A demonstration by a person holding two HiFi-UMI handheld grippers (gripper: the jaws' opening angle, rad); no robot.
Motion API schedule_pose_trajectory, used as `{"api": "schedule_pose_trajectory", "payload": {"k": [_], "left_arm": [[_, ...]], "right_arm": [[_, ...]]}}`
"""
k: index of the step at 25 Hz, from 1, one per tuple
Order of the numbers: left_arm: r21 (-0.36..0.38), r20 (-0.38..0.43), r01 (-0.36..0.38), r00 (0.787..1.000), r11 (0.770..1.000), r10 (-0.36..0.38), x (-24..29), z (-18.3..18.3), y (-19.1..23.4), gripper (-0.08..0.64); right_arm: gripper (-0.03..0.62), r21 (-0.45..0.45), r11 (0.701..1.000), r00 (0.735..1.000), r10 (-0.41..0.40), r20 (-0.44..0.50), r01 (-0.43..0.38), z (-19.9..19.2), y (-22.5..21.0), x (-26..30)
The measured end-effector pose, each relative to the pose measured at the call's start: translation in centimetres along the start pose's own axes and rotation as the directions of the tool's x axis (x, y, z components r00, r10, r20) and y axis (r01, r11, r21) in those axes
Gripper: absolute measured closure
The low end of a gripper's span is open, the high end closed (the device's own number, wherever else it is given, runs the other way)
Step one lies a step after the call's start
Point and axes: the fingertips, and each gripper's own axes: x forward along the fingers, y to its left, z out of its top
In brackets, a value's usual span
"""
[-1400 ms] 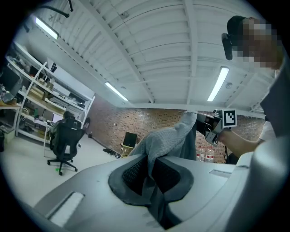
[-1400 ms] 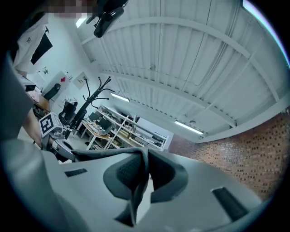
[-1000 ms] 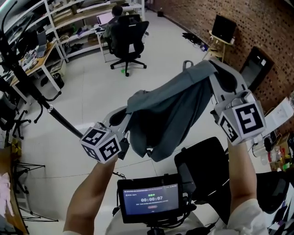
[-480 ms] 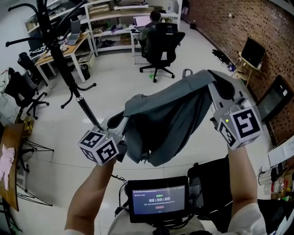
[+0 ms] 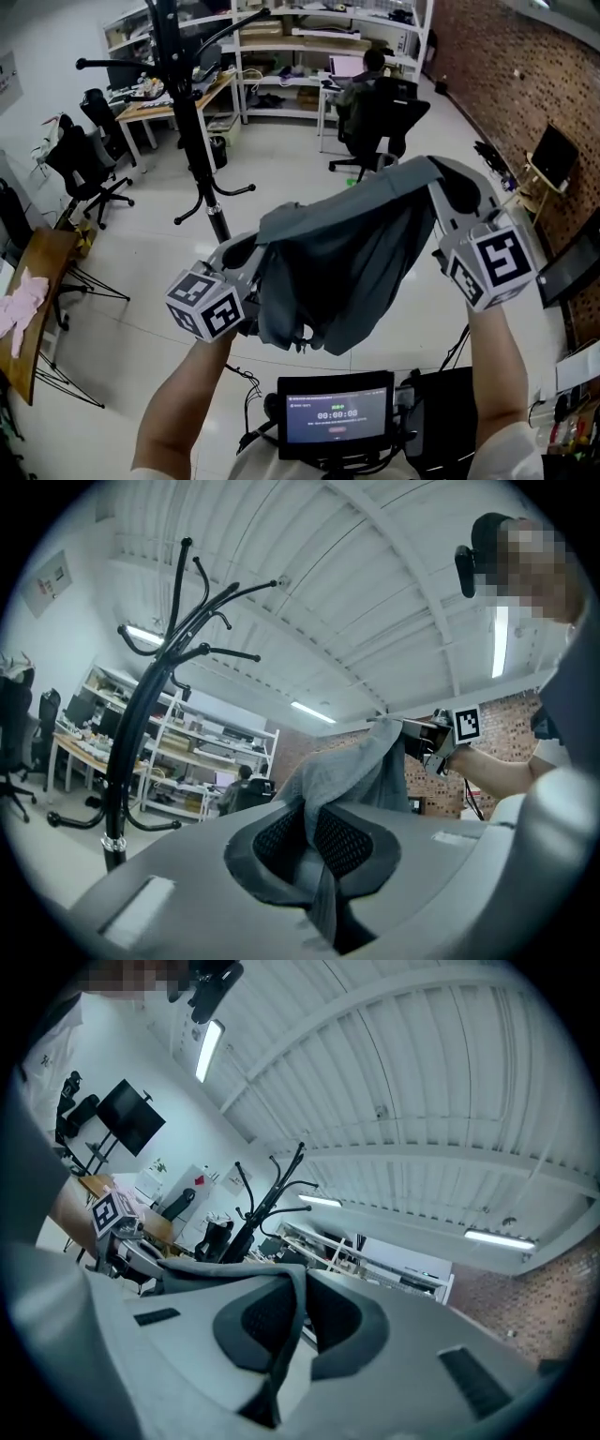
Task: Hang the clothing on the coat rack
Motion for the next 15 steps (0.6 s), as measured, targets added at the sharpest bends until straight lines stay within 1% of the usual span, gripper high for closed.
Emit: {"api": "schedule_pose_trajectory", "payload": {"k": [4, 7, 15], "left_arm": [[0.024, 0.012, -0.029, 1.0, 0.999, 0.029, -1.1, 1.9, 2.9, 0.551], [0.043, 0.022, -0.041, 0.999, 0.998, 0.04, -2.2, 3.2, 5.0, 0.551], [0.09, 0.036, -0.053, 0.998, 0.995, 0.05, -4.9, 6.6, 9.8, 0.551]], "right_arm": [[0.58, -0.001, 1.0, 0.999, 0.027, 0.038, -0.027, 1.9, 0.9, 3.7], [0.58, 0.021, 0.999, 0.997, 0.037, 0.063, -0.038, 2.9, 1.6, 6.3], [0.58, 0.052, 0.998, 0.995, 0.019, 0.098, -0.024, 4.9, 3.4, 12.8]]}}
